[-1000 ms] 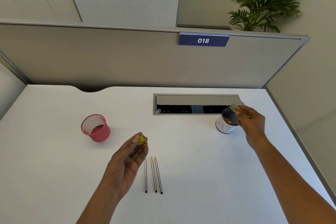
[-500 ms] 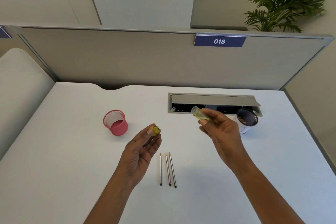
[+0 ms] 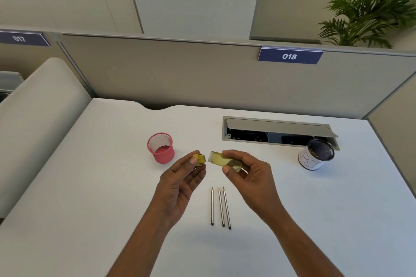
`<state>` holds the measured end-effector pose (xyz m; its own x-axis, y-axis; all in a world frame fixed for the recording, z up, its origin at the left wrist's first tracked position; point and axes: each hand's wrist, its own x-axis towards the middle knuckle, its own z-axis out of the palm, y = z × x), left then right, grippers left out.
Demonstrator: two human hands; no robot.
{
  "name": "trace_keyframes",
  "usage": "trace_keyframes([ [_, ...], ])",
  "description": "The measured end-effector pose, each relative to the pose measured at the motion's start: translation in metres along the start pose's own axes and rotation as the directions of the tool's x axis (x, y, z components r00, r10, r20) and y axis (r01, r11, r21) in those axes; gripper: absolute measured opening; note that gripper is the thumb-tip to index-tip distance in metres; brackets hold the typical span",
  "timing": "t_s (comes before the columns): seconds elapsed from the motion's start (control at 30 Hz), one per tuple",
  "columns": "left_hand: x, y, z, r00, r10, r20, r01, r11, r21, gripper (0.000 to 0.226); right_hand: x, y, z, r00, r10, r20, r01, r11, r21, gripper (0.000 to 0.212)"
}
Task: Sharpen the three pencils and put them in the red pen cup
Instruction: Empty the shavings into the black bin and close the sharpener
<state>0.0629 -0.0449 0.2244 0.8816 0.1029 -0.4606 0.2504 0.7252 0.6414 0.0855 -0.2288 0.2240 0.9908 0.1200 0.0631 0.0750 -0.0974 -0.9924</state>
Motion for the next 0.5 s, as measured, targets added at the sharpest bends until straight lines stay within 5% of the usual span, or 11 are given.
trace_keyframes([
  [0.5, -0.005, 0.006, -0.016, 0.997, 0.076, 0.026, -0.079, 0.985, 0.156, 0.036, -0.004, 0.004, 0.014, 0.983, -0.148, 0.106, 0.162, 0.976, -0.143, 0.031],
])
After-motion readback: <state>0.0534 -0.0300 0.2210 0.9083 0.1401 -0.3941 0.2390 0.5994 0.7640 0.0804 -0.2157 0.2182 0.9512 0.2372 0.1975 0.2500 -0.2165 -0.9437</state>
